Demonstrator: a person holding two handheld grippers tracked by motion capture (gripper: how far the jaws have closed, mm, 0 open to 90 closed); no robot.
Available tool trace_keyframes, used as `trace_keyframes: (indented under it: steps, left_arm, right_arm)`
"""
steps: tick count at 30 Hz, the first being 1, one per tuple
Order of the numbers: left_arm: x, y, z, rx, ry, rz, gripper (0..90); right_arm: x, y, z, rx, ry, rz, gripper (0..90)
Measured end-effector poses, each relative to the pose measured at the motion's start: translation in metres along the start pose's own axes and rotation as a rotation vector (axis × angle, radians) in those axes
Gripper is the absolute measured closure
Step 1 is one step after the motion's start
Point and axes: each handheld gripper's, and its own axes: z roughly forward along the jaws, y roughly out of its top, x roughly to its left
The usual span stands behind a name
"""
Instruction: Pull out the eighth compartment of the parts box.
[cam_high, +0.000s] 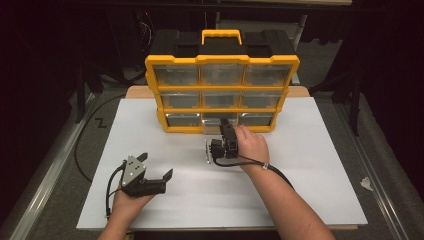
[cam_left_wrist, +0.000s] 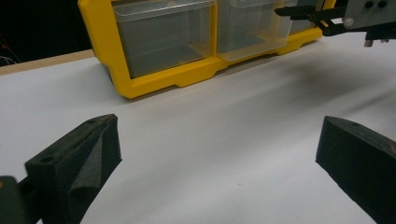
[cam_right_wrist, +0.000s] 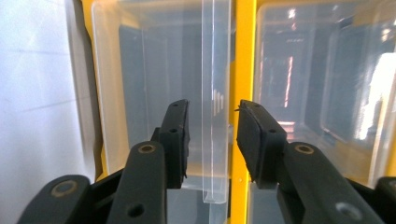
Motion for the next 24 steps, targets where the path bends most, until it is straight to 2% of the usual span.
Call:
trace_keyframes:
  steps: [2,4,5,6,13,24]
  left_arm:
    - [0.0,0.0,0.0,0.001,0.0,0.0,0.8]
    - [0.0,0.0,0.0,0.001,0.0,-0.001,0.8]
    - [0.0,0.0,0.0,0.0,0.0,0.0,0.8]
    - [0.0,0.0,0.0,0.0,0.0,0.0,0.8]
    - [0.0,0.0,0.0,-0.001,-0.001,0.0,0.9]
    - [0.0,0.0,0.0,-0.006,-0.002,-0.002,0.9]
  right_arm:
    - [0.0,-0.001,0.002,0.009,0.013,0.021,69.5]
    - [-0.002,-0.001,0.003,0.009,0.012,-0.002,74.5]
    - [-0.002,-0.001,0.003,0.008,0.011,0.008,77.2]
    - [-0.003,-0.002,0.003,0.003,0.008,0.023,77.4]
    - [-0.002,-0.001,-0.004,0.009,0.007,-0.007,78.1]
    - [0.002,-0.001,-0.02,-0.008,0.01,0.003,78.1]
